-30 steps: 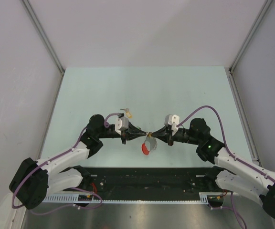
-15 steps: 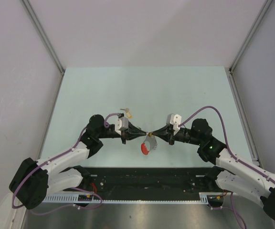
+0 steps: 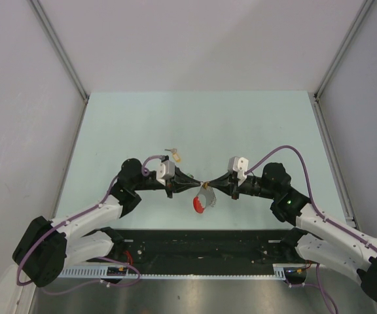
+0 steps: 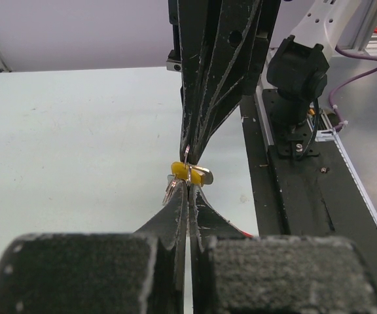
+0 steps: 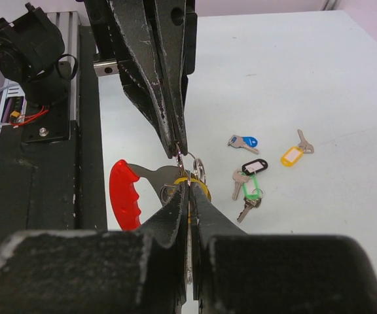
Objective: Put the keys on the keyring
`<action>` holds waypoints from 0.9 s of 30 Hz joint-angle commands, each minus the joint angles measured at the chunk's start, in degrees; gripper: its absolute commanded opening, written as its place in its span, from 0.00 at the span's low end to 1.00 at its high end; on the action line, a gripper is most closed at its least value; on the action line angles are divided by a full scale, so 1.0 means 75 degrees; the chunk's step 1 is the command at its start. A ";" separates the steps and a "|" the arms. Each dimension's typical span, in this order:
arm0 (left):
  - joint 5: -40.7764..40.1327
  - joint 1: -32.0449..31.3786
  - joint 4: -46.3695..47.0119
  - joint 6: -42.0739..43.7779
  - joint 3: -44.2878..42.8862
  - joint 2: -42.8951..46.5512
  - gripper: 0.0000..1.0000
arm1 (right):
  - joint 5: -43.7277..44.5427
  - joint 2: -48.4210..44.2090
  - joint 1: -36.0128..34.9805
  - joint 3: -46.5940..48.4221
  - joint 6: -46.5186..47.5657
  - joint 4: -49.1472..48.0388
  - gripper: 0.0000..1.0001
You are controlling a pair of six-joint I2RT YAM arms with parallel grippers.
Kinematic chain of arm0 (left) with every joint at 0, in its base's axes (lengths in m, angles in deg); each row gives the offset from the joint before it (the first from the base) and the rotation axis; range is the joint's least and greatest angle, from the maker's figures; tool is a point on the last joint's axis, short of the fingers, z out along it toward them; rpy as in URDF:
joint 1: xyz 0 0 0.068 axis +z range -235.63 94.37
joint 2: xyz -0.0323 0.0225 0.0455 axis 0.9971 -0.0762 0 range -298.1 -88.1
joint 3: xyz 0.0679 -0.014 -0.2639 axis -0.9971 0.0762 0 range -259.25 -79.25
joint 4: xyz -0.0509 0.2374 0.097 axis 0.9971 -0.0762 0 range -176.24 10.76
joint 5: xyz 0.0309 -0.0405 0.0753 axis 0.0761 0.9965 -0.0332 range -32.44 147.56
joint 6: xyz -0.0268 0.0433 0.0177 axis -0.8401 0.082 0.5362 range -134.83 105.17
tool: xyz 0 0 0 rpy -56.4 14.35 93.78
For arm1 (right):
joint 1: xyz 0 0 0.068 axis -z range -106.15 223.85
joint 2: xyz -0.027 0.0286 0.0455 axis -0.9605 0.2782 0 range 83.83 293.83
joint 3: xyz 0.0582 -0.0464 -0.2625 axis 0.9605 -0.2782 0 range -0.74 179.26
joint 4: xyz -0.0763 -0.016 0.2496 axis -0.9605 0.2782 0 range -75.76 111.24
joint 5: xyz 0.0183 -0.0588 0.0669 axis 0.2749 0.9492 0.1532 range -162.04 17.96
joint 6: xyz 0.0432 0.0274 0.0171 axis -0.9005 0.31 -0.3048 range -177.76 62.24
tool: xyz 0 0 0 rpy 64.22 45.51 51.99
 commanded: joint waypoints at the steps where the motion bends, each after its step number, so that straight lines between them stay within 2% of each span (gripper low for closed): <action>1: 0.0023 0.0069 0.0786 -0.0464 0.0048 0.0076 0.00 | -0.0113 -0.0044 0.0047 -0.0004 -0.0058 -0.0229 0.00; 27: 0.0094 0.0093 0.0987 -0.0675 0.0071 -0.0065 0.00 | -0.0289 -0.0055 0.0071 -0.0004 -0.0105 -0.0323 0.00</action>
